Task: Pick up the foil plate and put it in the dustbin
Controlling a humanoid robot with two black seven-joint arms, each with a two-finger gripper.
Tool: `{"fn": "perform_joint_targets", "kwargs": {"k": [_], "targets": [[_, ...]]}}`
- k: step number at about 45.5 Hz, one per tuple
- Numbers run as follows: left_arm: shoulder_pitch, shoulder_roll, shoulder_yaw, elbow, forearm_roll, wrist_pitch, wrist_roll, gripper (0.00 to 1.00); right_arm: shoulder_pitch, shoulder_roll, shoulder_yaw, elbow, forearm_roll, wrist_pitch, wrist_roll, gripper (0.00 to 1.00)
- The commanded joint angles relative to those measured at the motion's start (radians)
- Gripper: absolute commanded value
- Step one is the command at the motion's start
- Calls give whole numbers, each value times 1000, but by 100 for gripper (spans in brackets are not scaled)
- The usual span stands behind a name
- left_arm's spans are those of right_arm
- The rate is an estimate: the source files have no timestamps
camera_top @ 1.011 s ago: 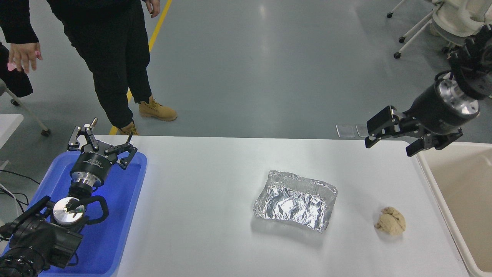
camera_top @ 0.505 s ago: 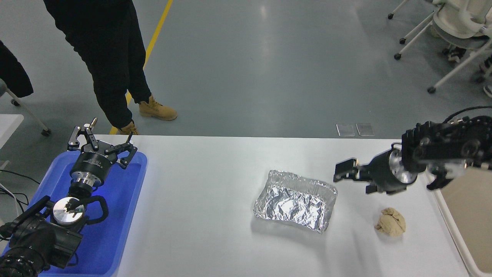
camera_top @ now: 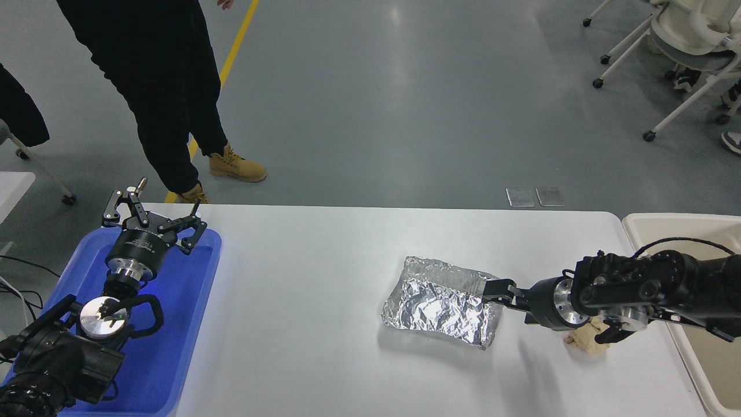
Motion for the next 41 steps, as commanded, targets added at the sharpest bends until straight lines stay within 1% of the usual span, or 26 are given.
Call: {"fn": "perform_joint_targets", "kwargs": {"k": [1, 3, 6, 8, 12, 15, 17, 21, 25, 33, 41], "targets": [[0, 0, -1, -1, 0, 0, 0, 100, -100, 47, 40, -103, 0, -56, 3, 95], [0, 0, -1, -1, 0, 0, 0, 100, -108, 53, 40, -108, 0, -58, 3, 88], [0, 0, -1, -1, 0, 0, 0, 100, -114, 56, 40, -108, -2, -60, 3, 81], [0, 0, -1, -1, 0, 0, 0, 100, -118, 58, 37, -108, -3, -61, 3, 73], [0, 0, 1, -1, 0, 0, 0, 100, -125, 67, 35, -108, -12, -61, 3, 55], [0, 0, -1, 0, 0, 0, 0, 100, -123, 71, 34, -103, -12, -60, 3, 44], [0, 0, -1, 0, 0, 0, 1, 100, -122, 73, 32, -98, -9, -60, 3, 33], [0, 0, 0, 0, 0, 0, 1, 100, -118, 78, 32, -97, -8, -60, 3, 18], [0, 0, -1, -1, 0, 0, 0, 100, -114, 76, 29, -95, -6, -60, 3, 0], [0, 0, 1, -1, 0, 0, 0, 100, -82, 71, 23, -92, -3, -52, 1, 0], [0, 0, -1, 0, 0, 0, 0, 100, 35, 45, -23, -62, -2, -29, 1, 0]]}}
